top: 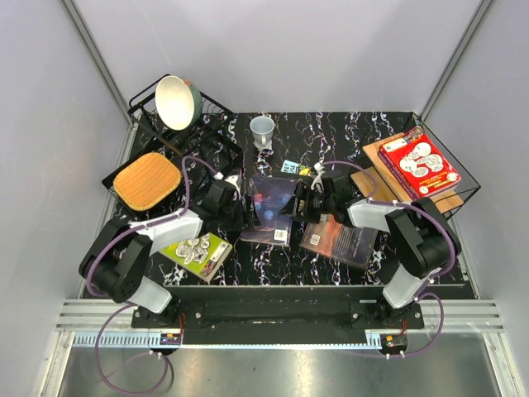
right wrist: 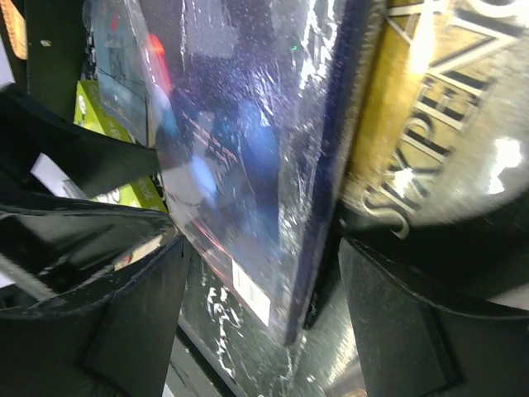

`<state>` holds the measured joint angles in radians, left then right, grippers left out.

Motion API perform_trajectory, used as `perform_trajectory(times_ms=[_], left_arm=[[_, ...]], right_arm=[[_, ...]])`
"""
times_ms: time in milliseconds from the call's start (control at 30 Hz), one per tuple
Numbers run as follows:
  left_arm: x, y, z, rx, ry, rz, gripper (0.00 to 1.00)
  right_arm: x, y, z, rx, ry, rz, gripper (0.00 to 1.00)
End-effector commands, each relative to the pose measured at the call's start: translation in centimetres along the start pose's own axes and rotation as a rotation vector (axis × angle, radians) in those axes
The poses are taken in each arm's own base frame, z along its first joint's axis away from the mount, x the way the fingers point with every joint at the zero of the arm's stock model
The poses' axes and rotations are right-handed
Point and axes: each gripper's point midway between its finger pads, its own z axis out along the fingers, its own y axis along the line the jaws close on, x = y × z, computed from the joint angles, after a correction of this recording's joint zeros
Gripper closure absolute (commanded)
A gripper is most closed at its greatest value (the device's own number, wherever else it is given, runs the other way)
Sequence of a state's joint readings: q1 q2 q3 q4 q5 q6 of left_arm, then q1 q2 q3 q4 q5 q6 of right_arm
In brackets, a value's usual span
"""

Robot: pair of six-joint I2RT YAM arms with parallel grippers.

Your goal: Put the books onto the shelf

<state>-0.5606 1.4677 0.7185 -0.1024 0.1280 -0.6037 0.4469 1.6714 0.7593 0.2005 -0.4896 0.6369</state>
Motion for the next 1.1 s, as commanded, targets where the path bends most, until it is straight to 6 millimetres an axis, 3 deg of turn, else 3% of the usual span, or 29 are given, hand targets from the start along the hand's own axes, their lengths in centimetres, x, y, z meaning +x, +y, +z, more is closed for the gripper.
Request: perform_trajectory(times_ms=[0, 233, 333, 367, 400, 467, 533, 567, 600, 633, 667, 700, 733, 767, 833, 867, 933, 967, 1067], left_arm=[[-0.6, -2.0, 1.1, 0.122, -0.011, -0.004, 0.26], [0.8, -2.7, 1.4, 0.198, 0.014, -0.049, 0.43], [0.8, -3.3, 1.2, 0.232, 0.010, -0.057, 0.46], [0.7, -3.4, 1.0, 0.234, 0.005, -0.059, 0.46], [0.6, -3.4, 0.8, 0.235, -0.003, -0.060, 0.46], [-0.6, -4.1, -0.8, 0.256, -0.061, -0.047, 0.43], [-1.6, -3.9, -2.5, 0.227, -0.117, -0.035, 0.36], [-3.0, -4.7, -4.5, 0.245, -0.183, -0.016, 0.32], [-3.4, -4.2, -5.7, 0.209, -0.216, -0.001, 0.28], [-4.0, -4.1, -6.8, 0.197, -0.249, 0.009, 0.23], [-5.1, -4.7, -9.3, 0.216, -0.323, 0.028, 0.15], [-5.4, -4.0, -10.4, 0.174, -0.348, 0.044, 0.11], [-5.7, -3.9, -11.4, 0.167, -0.373, 0.052, 0.08], [-6.2, -3.7, -12.6, 0.152, -0.414, 0.058, 0.05], [-6.3, -3.5, -15.2, 0.152, -0.472, 0.076, 0.03], [-6.1, -3.4, -15.9, 0.155, -0.481, 0.079, 0.02], [-5.6, -2.5, -17.3, 0.137, -0.518, 0.077, 0.02], [-5.4, -2.3, -17.6, 0.135, -0.526, 0.075, 0.02], [-4.1, -1.6, -18.3, 0.148, -0.540, 0.063, 0.01]], right_arm=[[1.7, -2.7, 2.0, 0.087, 0.036, 0.066, 0.21], [2.1, -1.9, 3.1, 0.040, 0.072, 0.037, 0.23], [1.8, 0.2, 2.3, -0.059, 0.067, -0.060, 0.48], [1.2, 1.1, 2.0, -0.086, 0.056, -0.092, 0.69], [0.4, 2.7, 1.1, -0.129, 0.035, -0.166, 0.81], [-1.0, 4.2, -0.3, -0.136, 0.013, -0.288, 0.93], [-1.7, 5.2, -2.8, -0.086, 0.022, -0.388, 1.00], [-4.1, 7.2, -4.2, -0.099, -0.014, -0.553, 1.00], [-3.2, 7.4, -6.2, -0.070, 0.056, -0.602, 1.00], [-3.8, 8.3, -7.6, -0.067, 0.062, -0.683, 1.00], [-6.0, 10.8, -9.5, -0.091, 0.027, -0.879, 1.00], [-4.7, 10.8, -11.6, -0.078, 0.107, -0.917, 1.00], [-5.2, 11.6, -13.0, -0.072, 0.109, -0.986, 1.00], [-7.2, 13.6, -15.0, -0.070, 0.056, -1.142, 1.00], [-8.3, 13.5, -17.7, 0.042, 0.064, -1.213, 1.00], [-10.3, 14.7, -19.5, 0.094, 0.010, -1.304, 1.00], [-12.6, 13.5, -21.8, 0.280, 0.001, -1.353, 1.00], [-14.1, 14.2, -23.4, 0.342, -0.042, -1.400, 1.00], [-17.3, 13.9, -27.4, 0.577, -0.106, -1.438, 1.00]])
